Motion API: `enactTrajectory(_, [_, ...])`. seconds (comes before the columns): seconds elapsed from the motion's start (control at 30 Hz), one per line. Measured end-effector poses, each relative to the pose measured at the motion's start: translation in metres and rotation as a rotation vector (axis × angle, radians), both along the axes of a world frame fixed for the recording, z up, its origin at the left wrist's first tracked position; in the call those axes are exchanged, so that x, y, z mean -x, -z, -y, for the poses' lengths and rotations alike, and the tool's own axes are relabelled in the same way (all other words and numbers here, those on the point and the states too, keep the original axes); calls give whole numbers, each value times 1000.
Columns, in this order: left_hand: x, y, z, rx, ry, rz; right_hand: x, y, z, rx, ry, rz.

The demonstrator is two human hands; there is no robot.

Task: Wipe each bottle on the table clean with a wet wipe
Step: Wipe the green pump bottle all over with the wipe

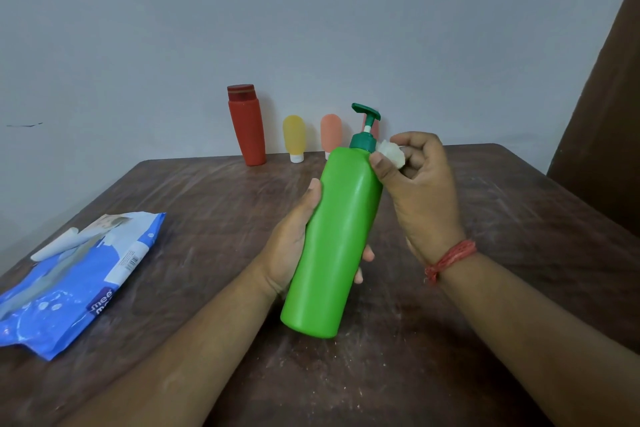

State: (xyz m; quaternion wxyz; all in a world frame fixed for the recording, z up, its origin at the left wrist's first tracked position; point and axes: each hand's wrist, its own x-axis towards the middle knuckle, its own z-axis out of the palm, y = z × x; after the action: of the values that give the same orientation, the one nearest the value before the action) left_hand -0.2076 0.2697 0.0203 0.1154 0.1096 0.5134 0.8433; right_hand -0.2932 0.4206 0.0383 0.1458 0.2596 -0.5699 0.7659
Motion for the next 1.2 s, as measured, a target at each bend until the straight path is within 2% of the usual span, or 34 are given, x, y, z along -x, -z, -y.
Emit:
enactTrajectory(0.2, [4,5,10,-104,-40,-5,-7,18,11,-10,-185,112])
enactTrajectory(0.3, [6,7,11,-156,-75,-8,-7,21,12,-56,-201,157])
enactTrajectory(0.4, [7,10,11,-117,-149,13,-8,22,12,-39,-196,176])
enactTrajectory(0.5, [10,8,14,-40,-350,107,-9,23,12,-19,-151,163])
enactTrajectory(0.6, [16,5,22,152,-703,44,-15,19,15,-5,-137,135])
enactTrajectory(0.7, [19,2,28,619,-946,-25,-22,18,19,-53,-157,102])
enactTrajectory(0.73, [19,1,28,703,-966,-43,-24,18,20,-84,-165,88])
enactTrajectory(0.87, [9,-14,26,759,-834,-105,-30,17,17,-254,-134,-2])
enactTrajectory(0.97, [8,-18,29,788,-700,-93,-32,15,15,-391,-18,-199])
enactTrajectory(1.1, [9,-14,33,415,-526,-23,-39,15,17,-605,58,-434])
enactTrajectory(1.2, [8,-9,33,177,-395,6,-35,13,14,-751,199,-612])
